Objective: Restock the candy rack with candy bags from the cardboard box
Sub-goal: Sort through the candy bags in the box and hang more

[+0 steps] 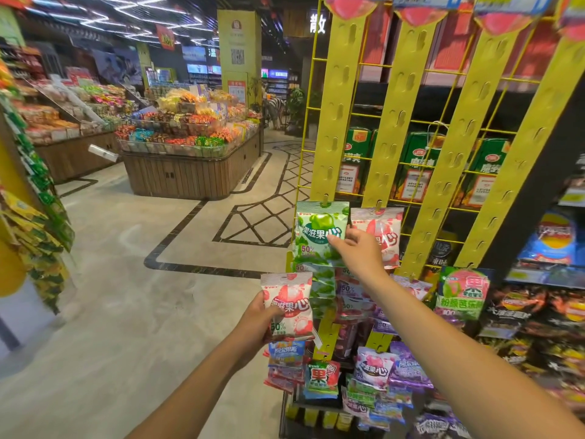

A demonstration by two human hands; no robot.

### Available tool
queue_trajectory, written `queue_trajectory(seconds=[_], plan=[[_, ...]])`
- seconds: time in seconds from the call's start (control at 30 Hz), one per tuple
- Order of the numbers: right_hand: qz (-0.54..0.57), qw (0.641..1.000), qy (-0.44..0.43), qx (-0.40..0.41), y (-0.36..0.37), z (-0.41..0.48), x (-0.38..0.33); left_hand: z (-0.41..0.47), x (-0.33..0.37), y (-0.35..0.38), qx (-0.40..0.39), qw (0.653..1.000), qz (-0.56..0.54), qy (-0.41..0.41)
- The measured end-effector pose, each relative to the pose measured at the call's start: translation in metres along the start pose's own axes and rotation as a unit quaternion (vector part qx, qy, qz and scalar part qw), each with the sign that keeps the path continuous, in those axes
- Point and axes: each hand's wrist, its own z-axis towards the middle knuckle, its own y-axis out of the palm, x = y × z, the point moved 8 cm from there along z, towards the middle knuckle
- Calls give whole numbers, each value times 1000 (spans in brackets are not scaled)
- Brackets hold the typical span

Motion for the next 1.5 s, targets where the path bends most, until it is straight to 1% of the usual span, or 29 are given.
queue_trajectory(seconds=[0.17, 0.27, 0.4, 0.67, 0.83, 0.93, 1.0, 1.17, 1.37, 1.5], plan=[[2, 999, -11, -39, 3, -16, 6, -4, -6, 9, -8, 1000, 5, -5], [-7, 998, 0, -61, 3, -23, 20, -7, -6, 18, -15, 1000, 7, -1], [8, 996, 11, -90, -3, -35, 36, -10, -6, 33, -22, 1000, 8, 1], [23, 994, 40, -99, -36, -47, 67, -7, 7, 77, -38, 999, -4, 8], [26, 995, 35, -90, -59, -47, 68, 3, 28, 105, -40, 999, -4, 33], [54, 995, 36, -80, -72, -42, 66, 10, 50, 121, -44, 998, 10, 49], [53, 996, 27, -72, -81, -37, 57, 16, 66, 132, -55, 996, 19, 61], [64, 996, 7, -60, -101, -21, 30, 26, 117, 158, -73, 994, -11, 80], [68, 997, -35, 0, -130, 11, -6, 30, 178, 185, -91, 989, -14, 115], [82, 994, -55, 40, -146, 25, -22, 34, 205, 197, -89, 987, 1, 131]])
